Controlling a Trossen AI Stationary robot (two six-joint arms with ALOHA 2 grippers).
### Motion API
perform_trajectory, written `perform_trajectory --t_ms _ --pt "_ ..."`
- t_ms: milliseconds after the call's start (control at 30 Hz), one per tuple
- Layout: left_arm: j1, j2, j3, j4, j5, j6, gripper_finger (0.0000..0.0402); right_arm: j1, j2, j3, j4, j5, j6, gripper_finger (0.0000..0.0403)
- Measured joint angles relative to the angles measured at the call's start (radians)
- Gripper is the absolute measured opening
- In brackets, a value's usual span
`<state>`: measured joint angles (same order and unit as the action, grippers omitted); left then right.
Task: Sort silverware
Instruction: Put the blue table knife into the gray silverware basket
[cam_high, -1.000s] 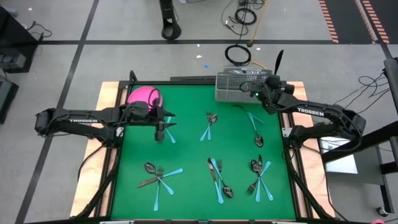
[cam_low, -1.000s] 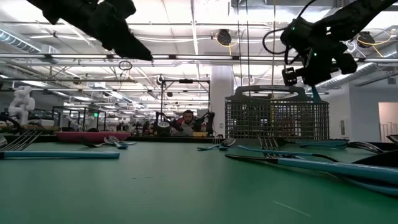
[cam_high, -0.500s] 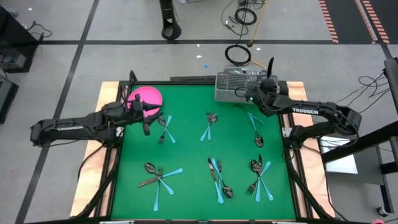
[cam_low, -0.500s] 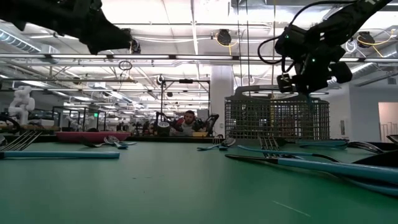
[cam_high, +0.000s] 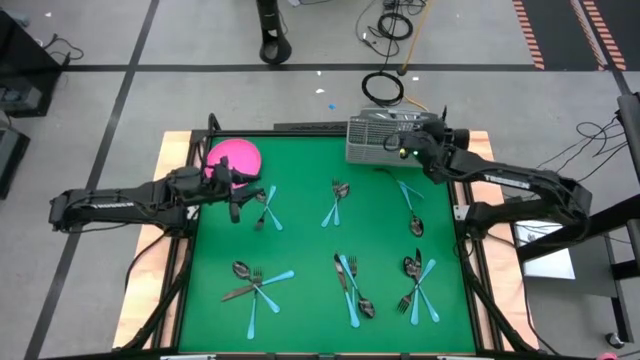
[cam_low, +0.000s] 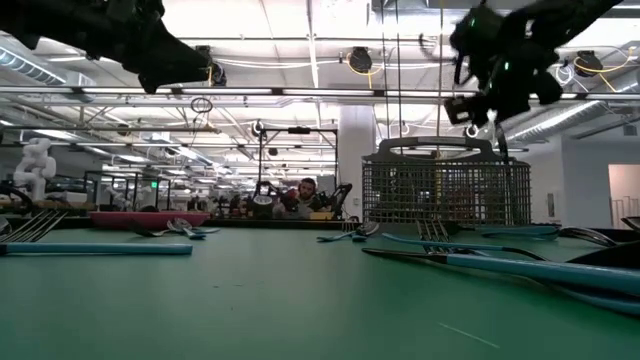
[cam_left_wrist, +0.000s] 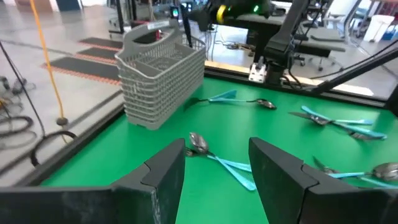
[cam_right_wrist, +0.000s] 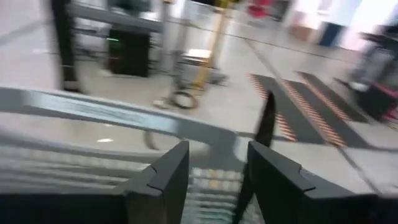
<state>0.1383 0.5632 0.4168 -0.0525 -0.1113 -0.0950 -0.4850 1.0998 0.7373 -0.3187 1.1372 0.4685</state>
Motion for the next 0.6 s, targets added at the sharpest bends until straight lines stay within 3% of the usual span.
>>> perform_trajectory --t_ms 133,400,467,600 --pt "-0.025 0.017 0.000 -0.008 0.003 -0.012 0.0180 0.069 -0.074 0.056 -0.002 -0.208 -0.086 0.0155" --pt "-0.030 0.094 0.000 0.032 -0.006 0.023 0.0180 0.229 -0.129 0.074 -0.026 -0.986 -0.027 0.0155" --pt "-0.030 0.126 0.000 0.033 -0.005 0.034 0.0180 0.294 -0.107 0.074 -0.037 -1.075 0.043 0.0153" --pt "-0.030 0.183 0.000 0.064 0.018 0.059 0.0180 0.441 -0.040 0.073 -0.023 -1.113 0.098 0.0145"
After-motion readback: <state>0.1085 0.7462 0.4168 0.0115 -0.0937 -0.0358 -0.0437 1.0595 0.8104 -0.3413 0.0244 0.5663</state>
